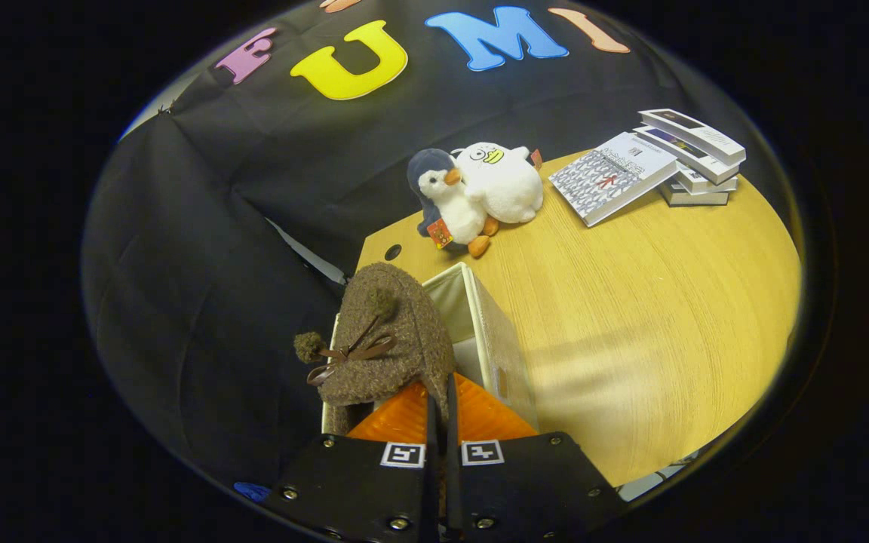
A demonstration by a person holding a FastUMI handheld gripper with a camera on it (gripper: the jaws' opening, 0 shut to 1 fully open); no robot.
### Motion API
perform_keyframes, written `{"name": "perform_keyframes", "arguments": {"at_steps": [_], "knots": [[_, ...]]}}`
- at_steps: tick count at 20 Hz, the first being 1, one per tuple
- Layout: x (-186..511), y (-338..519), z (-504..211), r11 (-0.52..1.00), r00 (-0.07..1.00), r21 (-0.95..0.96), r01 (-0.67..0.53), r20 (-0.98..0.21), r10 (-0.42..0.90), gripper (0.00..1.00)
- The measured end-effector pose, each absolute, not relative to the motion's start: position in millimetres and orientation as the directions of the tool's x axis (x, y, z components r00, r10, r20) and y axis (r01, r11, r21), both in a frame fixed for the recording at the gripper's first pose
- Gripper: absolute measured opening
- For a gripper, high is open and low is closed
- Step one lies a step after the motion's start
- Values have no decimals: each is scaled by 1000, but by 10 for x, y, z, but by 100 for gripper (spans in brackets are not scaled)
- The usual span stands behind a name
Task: Open the storage box then place both shoes into the box .Put the left shoe in first, then the right shoe, with the right side of both shoes facing outward in a uniform manner.
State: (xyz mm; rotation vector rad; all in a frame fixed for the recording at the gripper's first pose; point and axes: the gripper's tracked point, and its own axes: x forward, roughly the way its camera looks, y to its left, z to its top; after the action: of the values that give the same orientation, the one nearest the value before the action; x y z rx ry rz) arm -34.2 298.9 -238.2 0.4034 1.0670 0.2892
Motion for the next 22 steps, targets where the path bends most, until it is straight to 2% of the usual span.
{"name": "perform_keyframes", "arguments": {"at_steps": [1, 2, 3, 4, 5, 6, 7, 8, 15, 22], "knots": [[-351, 3003, -2395, 890, 456, 456, -32, -785, 419, 4], [-347, 2993, -2387, 887, 455, 462, -21, -786, 420, 11], [-318, 3008, -2339, 878, 468, 479, -9, -774, 427, 29], [-261, 2997, -2287, 871, 491, 490, -4, -758, 429, 39], [-224, 2938, -2216, 872, 510, 489, -7, -749, 424, 58], [-193, 2877, -2174, 879, 523, 476, -16, -746, 413, 71], [-182, 2847, -2123, 884, 538, 467, -32, -737, 409, 95], [-141, 2803, -2067, 888, 561, 457, -49, -723, 403, 98], [-31, 2446, -1537, 897, 672, 397, -197, -611, 418, 98], [81, 1782, -948, 925, 807, 220, -308, -454, 377, 98]]}}
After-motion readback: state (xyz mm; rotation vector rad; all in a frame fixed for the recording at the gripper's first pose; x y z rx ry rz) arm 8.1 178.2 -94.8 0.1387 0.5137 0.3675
